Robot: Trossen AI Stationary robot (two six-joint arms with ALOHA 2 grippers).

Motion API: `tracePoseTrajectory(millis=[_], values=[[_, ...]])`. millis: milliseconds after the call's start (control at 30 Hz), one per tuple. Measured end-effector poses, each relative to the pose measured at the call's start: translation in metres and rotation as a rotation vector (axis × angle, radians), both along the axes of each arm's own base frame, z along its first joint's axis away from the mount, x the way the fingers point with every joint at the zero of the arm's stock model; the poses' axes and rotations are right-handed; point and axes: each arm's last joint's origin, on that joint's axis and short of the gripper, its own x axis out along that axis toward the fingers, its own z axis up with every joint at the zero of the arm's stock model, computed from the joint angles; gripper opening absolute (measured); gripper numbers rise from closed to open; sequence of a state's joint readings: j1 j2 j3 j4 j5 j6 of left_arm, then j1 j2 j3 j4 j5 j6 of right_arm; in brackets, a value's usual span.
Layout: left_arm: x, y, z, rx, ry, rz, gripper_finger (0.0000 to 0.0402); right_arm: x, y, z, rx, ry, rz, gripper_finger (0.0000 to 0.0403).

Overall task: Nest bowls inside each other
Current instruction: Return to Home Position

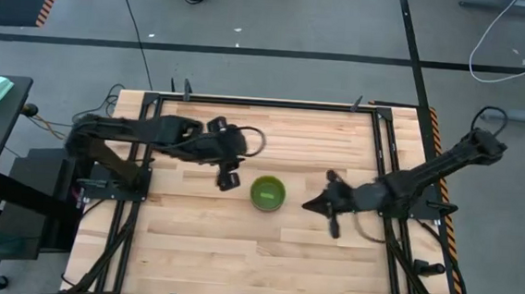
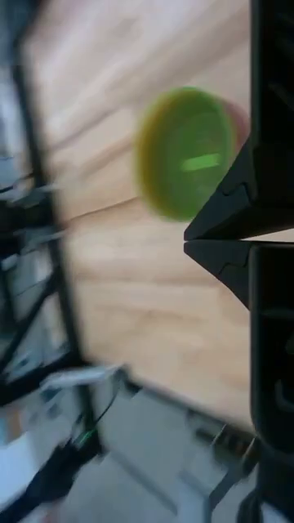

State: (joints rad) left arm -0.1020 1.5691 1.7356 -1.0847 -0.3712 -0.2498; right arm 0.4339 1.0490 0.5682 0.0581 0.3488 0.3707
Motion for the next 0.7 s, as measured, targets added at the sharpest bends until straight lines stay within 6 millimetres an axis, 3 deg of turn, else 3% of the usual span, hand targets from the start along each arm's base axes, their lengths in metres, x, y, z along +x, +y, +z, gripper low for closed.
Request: tracePoseTrajectory(millis=[167, 300, 400, 500, 567, 700], values=[[-0.034, -0.011, -0.005, -0.001, -0.182, -0.040, 0.0103, -0.031, 0.004, 0.035, -0.037, -0.193, 0.038, 0.0011], [-0.064, -0.017, -0.019, -0.019, -0.314, -0.080, 0.0101, -0.046, 0.010, 0.047, -0.046, -0.276, 0.030, 0.0011], [-0.085, -0.019, -0.038, -0.015, -0.391, -0.086, 0.0098, -0.049, 0.019, 0.042, -0.043, -0.341, 0.074, 0.0011], [-0.104, -0.020, -0.060, -0.006, -0.472, -0.090, 0.0100, -0.052, 0.027, 0.021, -0.046, -0.425, 0.122, 0.0011], [-0.113, -0.020, -0.073, -0.021, -0.549, -0.098, 0.0100, -0.058, 0.028, 0.007, -0.037, -0.477, 0.145, 0.0011], [-0.127, -0.019, -0.089, -0.028, -0.670, -0.123, 0.0097, -0.067, 0.024, -0.003, 0.008, -0.593, 0.150, 0.0011]])
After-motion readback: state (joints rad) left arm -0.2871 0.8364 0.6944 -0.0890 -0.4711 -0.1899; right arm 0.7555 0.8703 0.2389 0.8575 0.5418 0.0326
